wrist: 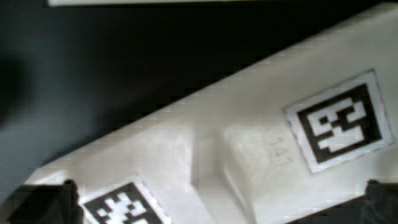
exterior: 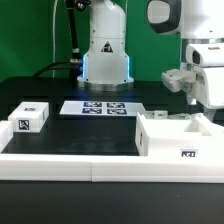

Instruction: Assemble cabinet

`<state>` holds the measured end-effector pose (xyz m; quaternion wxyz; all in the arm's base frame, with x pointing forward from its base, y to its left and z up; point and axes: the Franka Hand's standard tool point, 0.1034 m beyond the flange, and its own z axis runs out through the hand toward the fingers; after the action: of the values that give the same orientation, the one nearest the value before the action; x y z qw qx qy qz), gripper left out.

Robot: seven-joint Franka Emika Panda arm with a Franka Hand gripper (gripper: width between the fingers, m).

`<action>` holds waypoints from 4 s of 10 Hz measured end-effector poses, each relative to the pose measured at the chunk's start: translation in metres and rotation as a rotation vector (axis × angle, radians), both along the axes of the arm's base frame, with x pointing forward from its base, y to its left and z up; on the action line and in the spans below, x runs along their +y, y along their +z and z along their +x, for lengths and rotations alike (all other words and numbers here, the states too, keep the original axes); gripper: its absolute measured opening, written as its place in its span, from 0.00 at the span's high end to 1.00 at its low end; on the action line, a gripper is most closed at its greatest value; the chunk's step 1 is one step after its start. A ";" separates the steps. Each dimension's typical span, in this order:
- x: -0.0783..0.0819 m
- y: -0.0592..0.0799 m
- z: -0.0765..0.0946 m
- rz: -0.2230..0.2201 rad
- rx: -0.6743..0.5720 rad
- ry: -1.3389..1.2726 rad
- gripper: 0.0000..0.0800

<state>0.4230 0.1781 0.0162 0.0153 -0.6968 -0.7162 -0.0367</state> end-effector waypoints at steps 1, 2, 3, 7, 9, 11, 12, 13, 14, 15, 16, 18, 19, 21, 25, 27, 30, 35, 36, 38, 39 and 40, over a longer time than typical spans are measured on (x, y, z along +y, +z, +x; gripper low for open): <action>0.000 0.000 0.000 0.000 0.000 0.000 0.00; 0.000 0.000 0.000 0.000 0.000 0.000 0.00; 0.000 -0.001 0.000 0.000 0.002 -0.001 0.12; -0.002 -0.003 -0.001 -0.002 0.007 -0.004 0.52; -0.003 -0.003 -0.001 -0.001 0.006 -0.006 0.92; -0.005 -0.003 0.000 0.001 0.004 -0.016 0.91; -0.007 -0.003 0.001 0.002 0.003 -0.023 0.91; -0.007 -0.003 0.001 0.002 0.003 -0.022 0.91; -0.007 -0.003 0.001 0.002 0.003 -0.022 0.91; -0.007 -0.003 0.001 0.002 0.003 -0.023 0.91; -0.008 -0.001 0.001 0.000 0.002 -0.025 0.91; -0.014 0.017 0.002 -0.013 -0.014 -0.032 0.91; -0.020 0.027 0.004 -0.029 -0.014 -0.034 0.91; -0.035 0.042 0.013 -0.041 -0.031 -0.041 0.91; -0.054 0.040 0.018 -0.043 -0.029 -0.052 0.91; -0.055 0.040 0.018 -0.043 -0.027 -0.054 0.91; -0.059 0.039 0.026 -0.041 -0.031 -0.067 0.91; -0.058 0.041 0.032 -0.038 -0.039 -0.075 0.91; -0.058 0.041 0.031 -0.039 -0.039 -0.075 0.91; -0.061 0.041 0.034 -0.039 -0.039 -0.075 0.91; -0.061 0.041 0.038 -0.040 -0.040 -0.079 0.91; -0.063 0.042 0.043 -0.041 -0.040 -0.080 0.91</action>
Offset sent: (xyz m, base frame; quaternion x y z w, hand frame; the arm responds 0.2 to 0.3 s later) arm 0.0016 0.0009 -0.0026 -0.0017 -0.0007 -0.0019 1.0000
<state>0.4657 0.1153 0.0578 -0.0146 -0.7240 -0.6887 -0.0365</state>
